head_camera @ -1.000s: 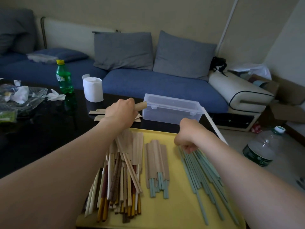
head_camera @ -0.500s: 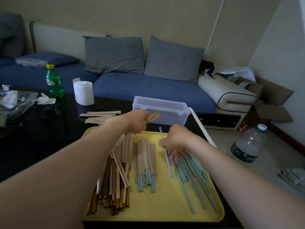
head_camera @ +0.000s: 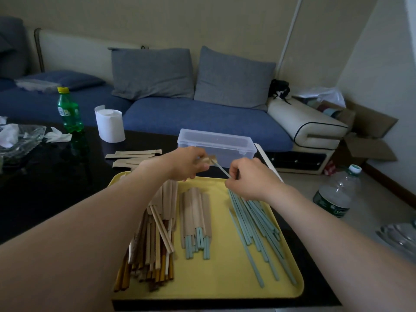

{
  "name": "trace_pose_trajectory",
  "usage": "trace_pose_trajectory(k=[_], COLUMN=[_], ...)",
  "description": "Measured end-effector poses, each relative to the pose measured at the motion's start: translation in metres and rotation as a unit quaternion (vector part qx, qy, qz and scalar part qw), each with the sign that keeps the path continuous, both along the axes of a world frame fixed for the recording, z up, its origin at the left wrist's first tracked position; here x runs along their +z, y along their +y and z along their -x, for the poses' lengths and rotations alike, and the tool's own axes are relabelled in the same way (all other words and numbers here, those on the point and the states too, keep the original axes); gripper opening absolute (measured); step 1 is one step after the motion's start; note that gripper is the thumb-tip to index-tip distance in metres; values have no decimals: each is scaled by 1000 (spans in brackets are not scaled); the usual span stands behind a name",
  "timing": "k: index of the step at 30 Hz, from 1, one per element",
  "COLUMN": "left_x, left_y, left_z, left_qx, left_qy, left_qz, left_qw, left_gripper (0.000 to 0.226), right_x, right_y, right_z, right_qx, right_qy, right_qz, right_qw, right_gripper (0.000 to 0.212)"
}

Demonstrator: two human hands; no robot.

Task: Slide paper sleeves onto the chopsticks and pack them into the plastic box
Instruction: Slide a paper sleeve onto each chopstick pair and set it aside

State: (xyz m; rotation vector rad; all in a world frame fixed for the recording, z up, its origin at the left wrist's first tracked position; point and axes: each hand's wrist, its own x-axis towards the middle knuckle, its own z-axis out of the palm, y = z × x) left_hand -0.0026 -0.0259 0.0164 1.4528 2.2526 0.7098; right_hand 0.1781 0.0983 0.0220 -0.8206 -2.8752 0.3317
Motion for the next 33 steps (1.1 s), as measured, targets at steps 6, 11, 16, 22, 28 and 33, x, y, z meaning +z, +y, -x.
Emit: trace_pose_trajectory(k=[6,11,16,22,28,33], left_x=[-6,-5,-4,-3,-6,-6], left_y=[-1,2,5,2,3,4], left_z=[4,0,1,3,-1,-3], left_qx=[-29,-45,-54,-49,-49,-51], left_qy=[95,92,60,36,39,43], left_qz=[47,55,14,-6,20,36], left_qw=[994,993,997,998,998,997], left_gripper=[7,17,15,17,15,15], right_x=[-3,-5,-7,-3,-4,-4], right_y=[8,9,11,14,-5,-8], right_z=[-1,6,11,7,12,18], right_qx=[55,68,-54,-164,-106,-87], right_qy=[-45,17,96,164,166,109], right_qz=[-76,-47,6,72,121,142], right_qw=[995,996,994,970,973,980], right_gripper=[10,20,32,43,40,25])
